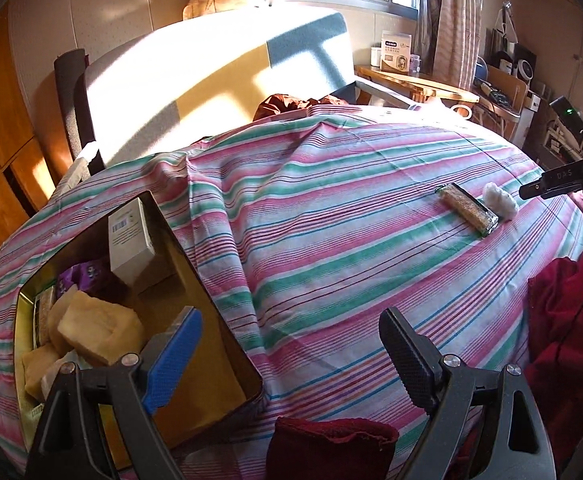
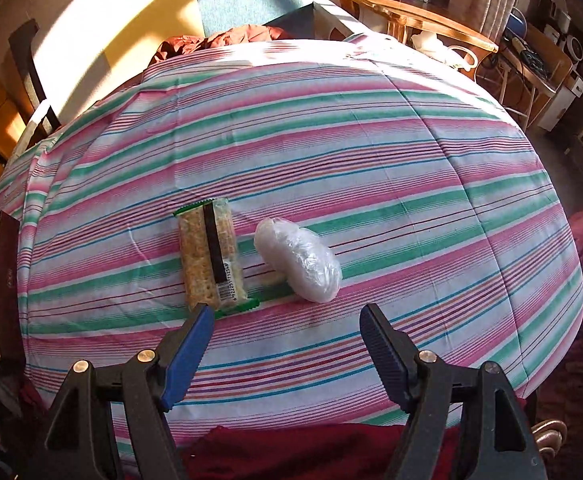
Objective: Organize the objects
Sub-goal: 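Move both tools back to the cracker bar and wrapped item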
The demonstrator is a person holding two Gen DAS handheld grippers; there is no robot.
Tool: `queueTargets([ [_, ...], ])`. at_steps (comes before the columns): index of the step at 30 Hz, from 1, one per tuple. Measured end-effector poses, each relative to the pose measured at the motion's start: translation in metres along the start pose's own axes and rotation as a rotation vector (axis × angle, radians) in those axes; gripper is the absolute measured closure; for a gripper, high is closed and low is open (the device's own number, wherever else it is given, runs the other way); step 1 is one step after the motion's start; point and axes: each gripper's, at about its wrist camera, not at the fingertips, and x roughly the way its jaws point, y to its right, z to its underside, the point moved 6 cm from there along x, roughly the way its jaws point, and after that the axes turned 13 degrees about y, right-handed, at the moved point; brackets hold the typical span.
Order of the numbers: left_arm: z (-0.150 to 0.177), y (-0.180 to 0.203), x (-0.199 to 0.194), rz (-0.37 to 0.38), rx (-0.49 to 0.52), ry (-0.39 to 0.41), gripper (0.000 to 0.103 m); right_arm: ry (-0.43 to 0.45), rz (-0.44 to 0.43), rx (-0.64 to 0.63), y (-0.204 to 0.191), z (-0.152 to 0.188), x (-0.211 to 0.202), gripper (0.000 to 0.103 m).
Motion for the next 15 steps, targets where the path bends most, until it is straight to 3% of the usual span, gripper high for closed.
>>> queueTargets([
  [5,0.002,0.014,0.013,0.026,0.007,-0.033,0.012,-0.015,0.041,0.025,0.013,-0.012,0.025,0.026],
  [9,0.001,0.025,0.024,0.051,0.005,-0.059,0.012,-0.102,0.043,0.002,0.01,-0.013,0.058,0.028],
  [11,0.0,0.031,0.03,0.063,0.002,-0.073,0.012,-0.137,0.026,-0.018,0.005,-0.013,0.068,0.036],
  [12,-0.001,0.034,0.034,0.068,0.001,-0.079,0.012,-0.15,0.032,-0.028,0.004,-0.013,0.072,0.053],
  [13,-0.002,0.037,0.037,0.076,-0.001,-0.082,0.012,-0.161,0.025,-0.031,0.003,-0.013,0.074,0.06],
  [15,-0.005,0.046,0.044,0.095,-0.002,-0.092,0.012,-0.159,0.024,-0.048,0.001,-0.014,0.075,0.065],
])
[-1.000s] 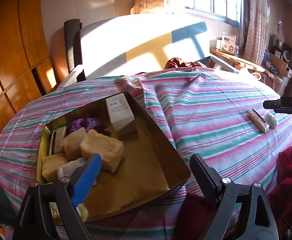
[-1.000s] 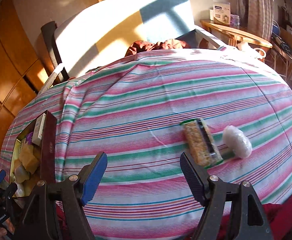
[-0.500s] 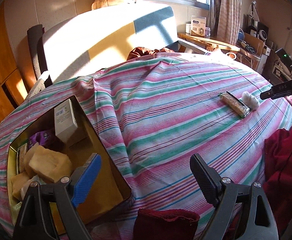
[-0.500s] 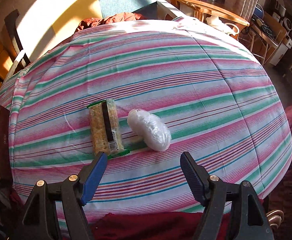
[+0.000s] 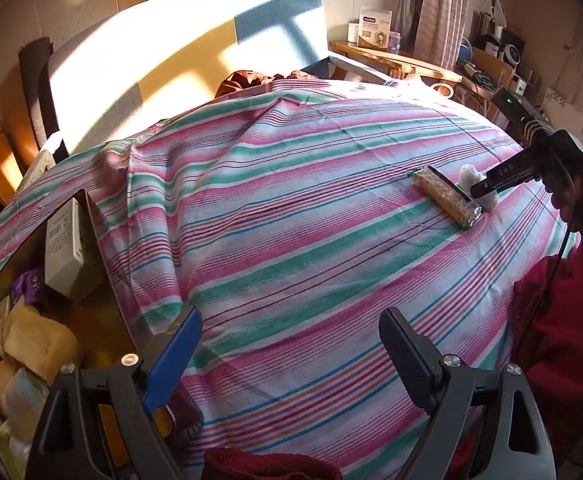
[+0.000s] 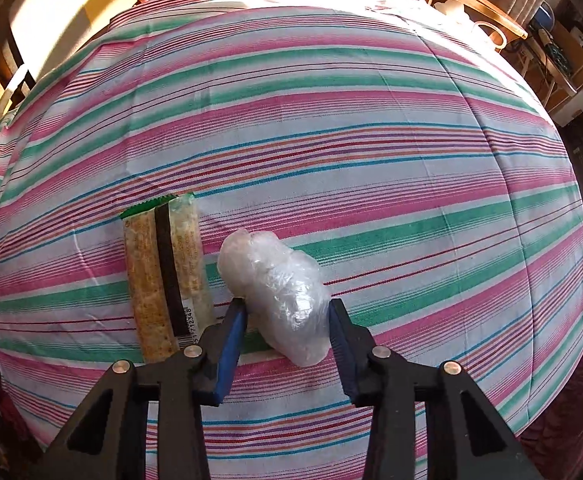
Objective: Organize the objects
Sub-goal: 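Grasp the cracker bar with the left gripper while the right gripper grasps the wrapped item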
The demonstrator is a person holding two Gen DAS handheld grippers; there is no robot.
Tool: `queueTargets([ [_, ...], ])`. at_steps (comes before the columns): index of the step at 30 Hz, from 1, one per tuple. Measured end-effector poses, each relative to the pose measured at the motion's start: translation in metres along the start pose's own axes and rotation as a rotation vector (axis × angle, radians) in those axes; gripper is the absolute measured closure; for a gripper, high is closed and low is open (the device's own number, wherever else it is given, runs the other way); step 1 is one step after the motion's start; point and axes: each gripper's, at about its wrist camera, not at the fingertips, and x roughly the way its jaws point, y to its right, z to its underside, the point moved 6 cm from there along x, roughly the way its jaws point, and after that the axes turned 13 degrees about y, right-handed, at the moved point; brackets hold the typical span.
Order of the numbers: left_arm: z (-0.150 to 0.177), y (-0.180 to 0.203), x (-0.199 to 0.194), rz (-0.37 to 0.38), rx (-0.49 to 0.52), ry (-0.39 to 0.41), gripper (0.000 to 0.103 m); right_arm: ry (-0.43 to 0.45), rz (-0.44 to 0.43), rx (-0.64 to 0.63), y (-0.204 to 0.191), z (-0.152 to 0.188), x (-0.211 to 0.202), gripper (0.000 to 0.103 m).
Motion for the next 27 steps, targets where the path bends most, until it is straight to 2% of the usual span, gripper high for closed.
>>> queueTargets([
  [3,-0.007,0.015,0.012,0.04,-0.01,-0.013,0.013,0.074,-0.025,0.105,0.013,-0.006,-0.011,0.068],
  [8,-0.024,0.048,0.041,0.122,-0.045,-0.057,0.014,0.257,-0.182,0.428,0.046,-0.012,-0.025,0.067],
  [12,-0.039,0.075,0.066,0.162,-0.063,-0.08,0.014,0.359,-0.221,0.592,0.073,-0.006,-0.041,0.067],
  [17,-0.053,0.109,0.106,0.206,-0.108,-0.148,0.023,0.438,-0.245,0.648,0.083,-0.012,-0.055,0.067],
  [27,-0.08,0.163,0.164,0.187,-0.146,-0.225,0.022,0.502,-0.315,0.685,0.087,-0.015,-0.063,0.067],
])
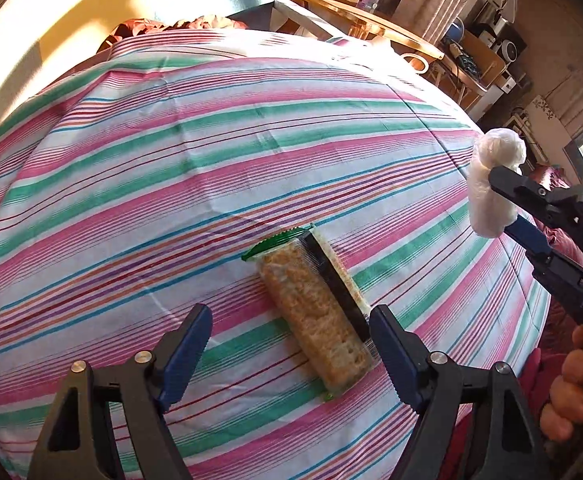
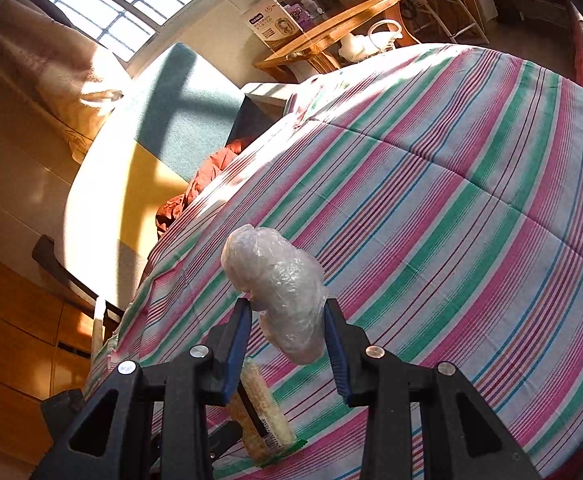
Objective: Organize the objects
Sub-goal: 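Grasp the cracker bar with the left gripper while the right gripper grasps the wrapped item, then carry the cracker bar into the tray and open the left gripper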
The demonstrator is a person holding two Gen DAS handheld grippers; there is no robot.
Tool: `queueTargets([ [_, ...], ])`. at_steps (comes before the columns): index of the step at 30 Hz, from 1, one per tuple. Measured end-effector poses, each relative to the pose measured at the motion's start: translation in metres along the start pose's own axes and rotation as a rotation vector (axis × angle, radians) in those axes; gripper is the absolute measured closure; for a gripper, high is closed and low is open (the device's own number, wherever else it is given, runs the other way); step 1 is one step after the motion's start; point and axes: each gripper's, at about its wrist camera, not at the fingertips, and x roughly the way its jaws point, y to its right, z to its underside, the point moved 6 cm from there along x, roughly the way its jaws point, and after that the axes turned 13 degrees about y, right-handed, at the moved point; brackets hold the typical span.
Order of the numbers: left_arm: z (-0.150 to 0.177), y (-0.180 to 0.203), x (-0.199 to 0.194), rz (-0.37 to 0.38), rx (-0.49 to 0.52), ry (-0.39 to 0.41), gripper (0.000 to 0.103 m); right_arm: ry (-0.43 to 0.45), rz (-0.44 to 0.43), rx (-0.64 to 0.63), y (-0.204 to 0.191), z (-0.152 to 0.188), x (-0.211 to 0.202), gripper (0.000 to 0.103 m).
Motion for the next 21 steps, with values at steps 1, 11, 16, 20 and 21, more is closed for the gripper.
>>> queueTargets([
  [1,-0.001,0.002,0.006,-0.012,-0.006,-0.009,0.022,0.004,-0.008,0.005,0.0,0.0,-0.001,0.067],
  [11,0.005,0.013,0.023,-0.065,0.112,0.008,0.051,-0.023,-0.033,-0.01,-0.003,0.003,0.006,0.067],
  [16,0.028,-0.02,-0.01,-0.052,0.135,0.009,0.055,-0.051,-0.041,-0.028,-0.007,0.008,0.01,0.067],
  [20,0.056,-0.06,-0.049,-0.067,0.15,0.032,0.055,-0.11,-0.059,-0.068,-0.017,0.019,0.017,0.067],
  [21,0.064,-0.071,-0.059,-0.076,0.151,0.04,0.055,-0.124,-0.056,-0.082,-0.019,0.022,0.019,0.067],
])
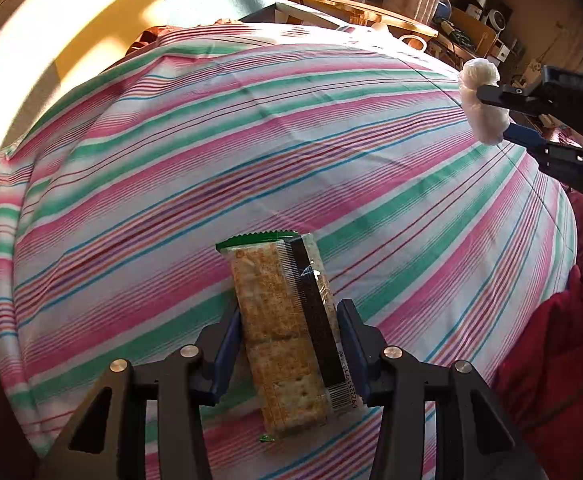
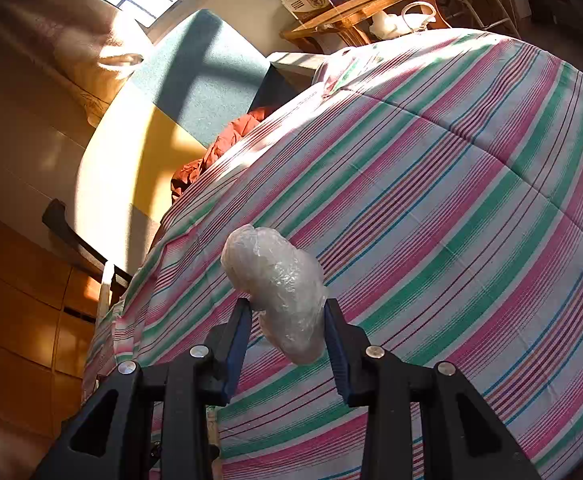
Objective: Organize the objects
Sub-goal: 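Carry the cracker bar into the tray and open the left gripper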
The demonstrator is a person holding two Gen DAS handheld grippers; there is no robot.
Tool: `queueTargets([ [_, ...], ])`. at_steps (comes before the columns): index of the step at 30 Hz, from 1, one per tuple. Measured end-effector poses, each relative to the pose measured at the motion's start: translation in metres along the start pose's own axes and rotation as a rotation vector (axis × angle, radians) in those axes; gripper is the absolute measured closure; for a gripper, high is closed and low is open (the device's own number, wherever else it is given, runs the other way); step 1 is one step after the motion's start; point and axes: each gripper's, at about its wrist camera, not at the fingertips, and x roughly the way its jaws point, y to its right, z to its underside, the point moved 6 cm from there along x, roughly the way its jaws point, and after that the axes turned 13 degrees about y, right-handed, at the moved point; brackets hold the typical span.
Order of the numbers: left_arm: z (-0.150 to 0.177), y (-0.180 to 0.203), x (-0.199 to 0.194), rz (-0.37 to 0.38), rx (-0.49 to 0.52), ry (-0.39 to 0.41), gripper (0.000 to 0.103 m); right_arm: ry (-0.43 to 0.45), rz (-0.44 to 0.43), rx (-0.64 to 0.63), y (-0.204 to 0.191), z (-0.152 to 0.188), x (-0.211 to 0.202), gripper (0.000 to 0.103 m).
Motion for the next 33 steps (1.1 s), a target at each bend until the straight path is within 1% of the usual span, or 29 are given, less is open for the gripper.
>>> queueTargets([
  [2,0.019,-0.017,-0.019,-0.011,-0.004,0.02,0.055,-0.043,-0.012,-0.021,-0.005,0.006,0.007,0.067],
  [6,0.049,-0.039,-0.045,-0.014,-0.038,0.043,0.055,-0.137,0.02,-0.085,-0.013,0.021,0.023,0.067],
  [9,0.066,-0.047,-0.059,-0.013,-0.045,0.062,0.055,-0.208,0.068,-0.199,-0.026,0.035,0.033,0.067],
  [10,0.07,-0.05,-0.062,-0.014,-0.045,0.067,0.055,-0.231,0.086,-0.248,-0.034,0.042,0.035,0.067],
  [11,0.073,-0.052,-0.066,-0.011,-0.048,0.072,0.055,-0.253,0.084,-0.286,-0.045,0.05,0.037,0.067],
  [13,0.079,-0.053,-0.071,-0.007,-0.054,0.085,0.055,-0.299,0.048,-0.352,-0.074,0.069,0.038,0.067],
  [16,0.078,-0.053,-0.07,-0.002,-0.057,0.099,0.055,-0.352,0.012,-0.481,-0.121,0.105,0.043,0.067],
  [18,0.079,-0.052,-0.071,-0.003,-0.053,0.108,0.055,-0.365,0.007,-0.551,-0.144,0.128,0.048,0.067],
  [21,0.081,-0.052,-0.072,-0.003,-0.044,0.121,0.055,-0.372,0.004,-0.573,-0.158,0.156,0.059,0.067],
  [24,0.081,-0.049,-0.071,-0.01,-0.024,0.138,0.055,-0.361,0.077,-0.676,-0.156,0.176,0.07,0.067],
  [25,0.081,-0.048,-0.071,-0.011,-0.016,0.144,0.055,-0.351,0.09,-0.702,-0.155,0.176,0.07,0.073],
  [29,0.08,-0.05,-0.072,-0.01,-0.019,0.157,0.055,-0.373,0.112,-0.713,-0.147,0.178,0.079,0.074],
  [33,0.081,-0.052,-0.074,-0.012,-0.019,0.157,0.056,-0.37,0.103,-0.715,-0.146,0.177,0.082,0.074],
])
